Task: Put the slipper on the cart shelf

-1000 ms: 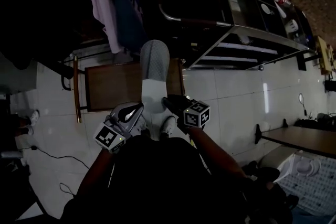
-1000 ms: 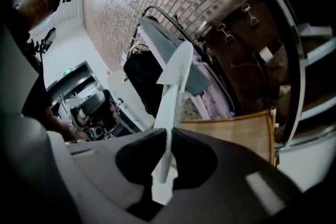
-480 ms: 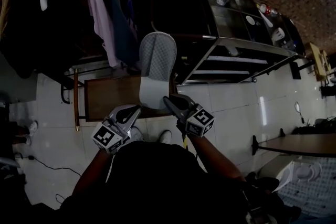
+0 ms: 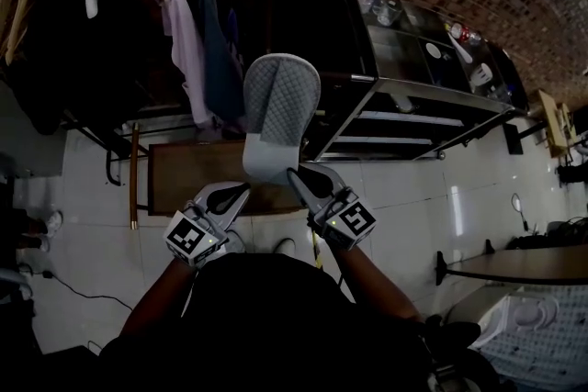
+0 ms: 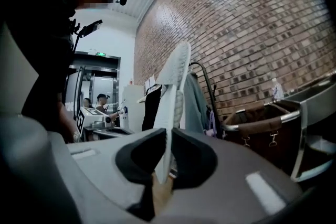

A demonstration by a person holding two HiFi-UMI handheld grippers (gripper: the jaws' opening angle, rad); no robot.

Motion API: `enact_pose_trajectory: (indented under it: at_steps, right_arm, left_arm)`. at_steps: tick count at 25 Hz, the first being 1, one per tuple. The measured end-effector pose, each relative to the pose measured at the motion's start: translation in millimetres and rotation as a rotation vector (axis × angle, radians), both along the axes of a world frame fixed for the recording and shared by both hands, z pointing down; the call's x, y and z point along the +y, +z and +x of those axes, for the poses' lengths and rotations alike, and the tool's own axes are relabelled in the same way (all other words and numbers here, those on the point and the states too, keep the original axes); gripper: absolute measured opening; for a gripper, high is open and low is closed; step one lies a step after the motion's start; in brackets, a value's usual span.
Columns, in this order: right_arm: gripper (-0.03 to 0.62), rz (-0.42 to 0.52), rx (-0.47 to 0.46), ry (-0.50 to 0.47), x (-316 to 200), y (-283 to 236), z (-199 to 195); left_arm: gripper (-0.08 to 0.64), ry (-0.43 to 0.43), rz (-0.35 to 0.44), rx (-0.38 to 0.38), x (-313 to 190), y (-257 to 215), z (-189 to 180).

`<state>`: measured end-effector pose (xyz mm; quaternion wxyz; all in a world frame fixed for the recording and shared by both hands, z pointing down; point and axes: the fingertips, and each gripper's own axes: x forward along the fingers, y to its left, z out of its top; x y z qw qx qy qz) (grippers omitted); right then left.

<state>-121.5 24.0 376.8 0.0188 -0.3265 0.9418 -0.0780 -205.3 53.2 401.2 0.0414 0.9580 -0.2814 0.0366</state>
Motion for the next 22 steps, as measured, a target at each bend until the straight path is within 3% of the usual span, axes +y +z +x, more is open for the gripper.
enact_pose_trajectory:
  at_steps: [3, 9, 14, 22]
  right_arm:
    - [0.033, 0.011, 0.017, -0.002, 2.9, -0.5, -3.1]
    - [0.034, 0.005, 0.01, 0.001, 2.1, 3.1, -8.5]
    - [0.034, -0.009, 0.013, 0.016, 1.1, 7.0, -8.9]
    - [0.034, -0.033, 0.016, 0.109, 5.5, 10.0, 2.7]
  left_arm:
    - [0.0, -0.006, -0.002, -0.008, 0.2, -4.3, 1.9]
    - [0.0, -0.02, 0.016, 0.098, -2.3, -15.1, -8.1]
    - [0.0, -0.017, -0.001, 0.095, -5.2, -10.2, -13.2]
    - [0.0, 0.079, -0.012, 0.097, -15.1, -11.1, -2.4]
